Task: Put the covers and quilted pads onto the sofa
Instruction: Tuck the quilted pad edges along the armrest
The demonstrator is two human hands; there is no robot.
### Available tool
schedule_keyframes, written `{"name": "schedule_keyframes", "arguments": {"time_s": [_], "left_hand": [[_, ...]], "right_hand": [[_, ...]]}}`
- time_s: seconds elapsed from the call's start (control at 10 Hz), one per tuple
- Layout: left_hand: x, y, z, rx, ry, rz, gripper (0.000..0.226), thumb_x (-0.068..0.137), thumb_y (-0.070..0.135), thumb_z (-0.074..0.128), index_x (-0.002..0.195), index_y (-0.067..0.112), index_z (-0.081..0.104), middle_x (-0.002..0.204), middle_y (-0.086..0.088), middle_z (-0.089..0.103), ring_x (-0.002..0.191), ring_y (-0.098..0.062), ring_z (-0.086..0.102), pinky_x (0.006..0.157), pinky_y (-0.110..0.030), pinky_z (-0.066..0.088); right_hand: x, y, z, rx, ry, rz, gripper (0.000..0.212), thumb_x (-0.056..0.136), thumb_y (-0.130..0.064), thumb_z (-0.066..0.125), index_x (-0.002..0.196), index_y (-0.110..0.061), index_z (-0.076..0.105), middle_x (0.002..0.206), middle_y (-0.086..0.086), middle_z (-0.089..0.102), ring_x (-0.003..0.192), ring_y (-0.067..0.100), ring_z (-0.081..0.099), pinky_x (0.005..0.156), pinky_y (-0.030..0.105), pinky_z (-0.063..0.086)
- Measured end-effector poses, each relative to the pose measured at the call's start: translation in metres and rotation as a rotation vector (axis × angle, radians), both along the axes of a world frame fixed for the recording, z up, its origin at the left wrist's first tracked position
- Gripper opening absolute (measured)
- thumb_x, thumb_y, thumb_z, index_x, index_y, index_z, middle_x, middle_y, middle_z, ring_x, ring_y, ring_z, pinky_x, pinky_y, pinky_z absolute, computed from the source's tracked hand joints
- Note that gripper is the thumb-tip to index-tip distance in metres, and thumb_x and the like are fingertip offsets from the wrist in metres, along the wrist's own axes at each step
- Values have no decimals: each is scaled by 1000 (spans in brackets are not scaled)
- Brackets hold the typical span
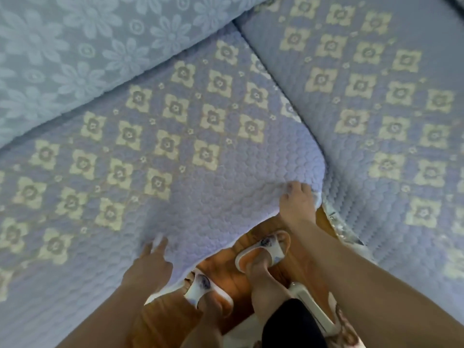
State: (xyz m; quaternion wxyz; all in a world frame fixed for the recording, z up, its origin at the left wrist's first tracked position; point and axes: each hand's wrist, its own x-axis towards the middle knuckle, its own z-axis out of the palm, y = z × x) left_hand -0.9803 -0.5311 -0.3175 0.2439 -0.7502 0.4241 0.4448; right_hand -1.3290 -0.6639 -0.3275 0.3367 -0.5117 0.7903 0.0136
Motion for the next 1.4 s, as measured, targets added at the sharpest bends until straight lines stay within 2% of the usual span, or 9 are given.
{"name": "schedule_keyframes", "arguments": {"time_s": [0.1,0.2,0.4,0.6,0.7,0.9,1.0,1.2,1.4], "left_hand": [[-21,-15,1,-66,-120,-194,59,98,28,44,154,24,29,147,-8,44,130,-32,48,102,-45,45],[-61,-55,2,-325,-117,-395,39,98,31,47,134,16,50,131,-10,50,120,-30,51,89,-42,50],[-189,-164,-15,-634,175,-656,47,95,30,56,141,21,51,150,-4,40,136,-27,42,100,-46,47],[-292,-260,-43,-665,227,-1043,55,102,45,34,154,29,29,163,1,20,152,-21,11,123,-44,20],[-329,-291,-57,-664,274,-1204,57,103,47,32,157,27,27,165,-1,20,152,-23,12,124,-43,17],[-359,-312,-96,-777,232,-1391,59,100,52,30,143,18,52,143,-16,46,133,-35,38,111,-52,33],[-352,-308,-107,-858,282,-1334,56,99,48,35,139,14,55,139,-17,47,131,-37,40,111,-54,33],[-351,-310,-109,-941,378,-1438,56,98,51,37,139,17,55,135,-13,47,126,-37,43,107,-54,35],[-367,-313,-111,-853,459,-1939,40,98,45,47,136,40,57,147,-6,50,120,-36,51,99,-59,37]], "right_hand": [[-53,9,-20,89,25,-419,33,99,-16,44,127,-6,58,130,16,56,119,36,54,89,36,44],[-101,5,-41,177,20,-591,28,98,-11,45,114,4,62,119,18,64,110,34,60,90,39,48],[-137,-30,-95,207,-191,-746,34,102,-18,43,128,-6,63,130,19,61,120,37,57,95,37,47],[-139,-31,-163,274,-1004,-1290,59,83,-56,58,127,-17,63,123,12,69,108,34,68,96,56,53],[-139,-24,-161,351,-1125,-1323,63,90,-67,54,113,-10,69,104,13,75,98,32,69,85,45,56],[-146,-3,-189,394,-1487,-1273,65,84,-59,70,126,-9,69,124,12,70,119,32,64,110,47,44],[-143,14,-188,280,-1615,-1264,47,99,-37,58,132,-5,62,134,15,63,125,31,59,115,49,38],[-157,31,-190,-403,-1822,-1629,46,99,-25,56,140,-3,52,140,21,57,128,36,56,106,55,45],[-162,2,-198,-648,-1464,-2000,37,89,-11,72,123,-5,61,117,18,70,109,34,68,98,55,52]]}}
